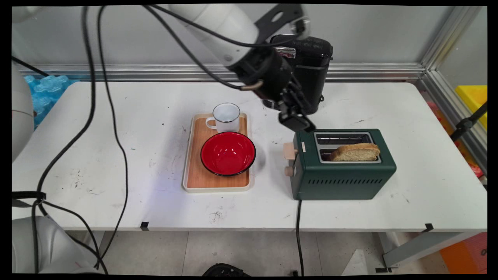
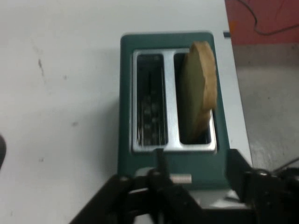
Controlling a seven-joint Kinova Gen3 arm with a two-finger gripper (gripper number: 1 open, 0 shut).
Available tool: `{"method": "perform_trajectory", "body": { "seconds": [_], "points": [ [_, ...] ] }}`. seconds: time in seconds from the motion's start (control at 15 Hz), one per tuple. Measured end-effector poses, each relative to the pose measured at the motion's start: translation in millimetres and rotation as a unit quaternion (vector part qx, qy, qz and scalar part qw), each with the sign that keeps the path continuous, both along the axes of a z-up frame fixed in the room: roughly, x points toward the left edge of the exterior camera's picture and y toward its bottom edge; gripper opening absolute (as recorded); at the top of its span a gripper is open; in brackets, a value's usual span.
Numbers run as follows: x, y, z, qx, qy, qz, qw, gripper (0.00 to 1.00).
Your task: Press the toaster switch
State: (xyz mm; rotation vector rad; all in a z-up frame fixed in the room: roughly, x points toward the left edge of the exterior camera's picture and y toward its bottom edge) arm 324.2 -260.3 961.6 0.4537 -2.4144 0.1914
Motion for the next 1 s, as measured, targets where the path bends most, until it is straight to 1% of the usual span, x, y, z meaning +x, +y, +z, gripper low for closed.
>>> {"method": "perform_trajectory", "body": {
  "seconds": [0.27,0.47,0.67,1.0],
  "points": [
    [25.6,9.4,-4.8,0.002,-0.019,-0.002,0.9998,0.0],
    [34.7,13.1,-11.1,0.005,-0.029,-0.005,0.9996,0.0],
    [36.4,14.1,-18.4,0.01,-0.036,-0.005,0.9993,0.0],
    [26.1,9.4,-34.2,0.013,-0.047,-0.003,0.9988,0.0]
  ]
}}
